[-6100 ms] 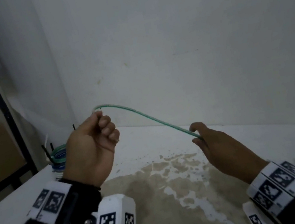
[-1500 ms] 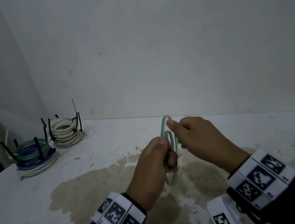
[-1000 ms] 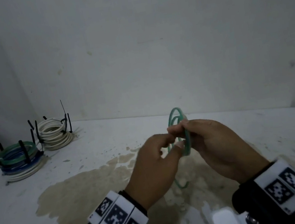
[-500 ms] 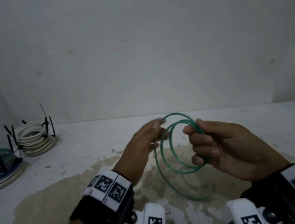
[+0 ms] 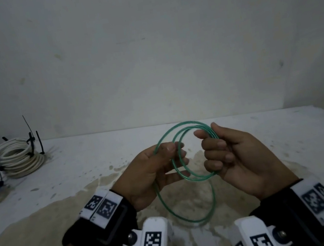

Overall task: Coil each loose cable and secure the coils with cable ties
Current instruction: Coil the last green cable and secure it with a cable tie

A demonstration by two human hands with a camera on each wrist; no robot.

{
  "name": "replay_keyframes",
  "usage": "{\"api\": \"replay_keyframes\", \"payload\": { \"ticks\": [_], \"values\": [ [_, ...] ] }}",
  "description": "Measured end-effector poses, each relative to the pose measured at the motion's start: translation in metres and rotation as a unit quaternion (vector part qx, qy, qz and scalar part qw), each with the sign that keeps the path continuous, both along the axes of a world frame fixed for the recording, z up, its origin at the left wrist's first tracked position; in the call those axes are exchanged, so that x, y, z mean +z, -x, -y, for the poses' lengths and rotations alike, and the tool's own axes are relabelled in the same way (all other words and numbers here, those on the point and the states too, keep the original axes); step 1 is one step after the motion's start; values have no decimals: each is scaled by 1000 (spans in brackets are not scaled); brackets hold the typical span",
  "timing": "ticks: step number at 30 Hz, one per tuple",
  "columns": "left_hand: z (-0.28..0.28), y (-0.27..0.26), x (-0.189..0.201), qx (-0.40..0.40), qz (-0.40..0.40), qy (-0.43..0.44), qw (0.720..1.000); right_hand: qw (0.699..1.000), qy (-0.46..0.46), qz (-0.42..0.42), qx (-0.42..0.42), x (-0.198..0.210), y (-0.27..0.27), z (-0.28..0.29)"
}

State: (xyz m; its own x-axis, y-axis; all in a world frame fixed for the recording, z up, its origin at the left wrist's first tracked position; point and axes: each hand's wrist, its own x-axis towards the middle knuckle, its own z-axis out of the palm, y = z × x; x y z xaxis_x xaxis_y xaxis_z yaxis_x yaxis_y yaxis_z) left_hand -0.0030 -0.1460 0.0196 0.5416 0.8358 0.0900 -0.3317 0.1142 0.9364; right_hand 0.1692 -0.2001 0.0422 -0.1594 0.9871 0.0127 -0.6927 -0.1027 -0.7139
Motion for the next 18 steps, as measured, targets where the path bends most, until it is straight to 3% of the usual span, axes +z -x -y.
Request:
{"api": "replay_keyframes", "payload": {
  "ticks": [6, 10, 12, 15, 16, 18],
  "values": [
    [-2, 0, 0, 61, -10, -10, 998, 999, -11, 31, -10, -9, 9, -3],
    [-2, 3, -3, 119, -87, -77, 986, 998, -30, 0, -55, -4, 2, -3],
    [-2, 8, -6, 143, -129, -139, 971, 996, -29, -26, -84, -1, -9, -4],
    [-2, 14, -11, 93, -202, -224, 949, 991, -12, -55, -122, 0, -25, -6],
    [-1, 16, -11, 67, -240, -249, 936, 989, -7, -60, -134, -1, -29, -7],
    [1, 20, -12, 42, -333, -325, 884, 986, -5, -65, -153, -1, -36, -7]
  ]
}}
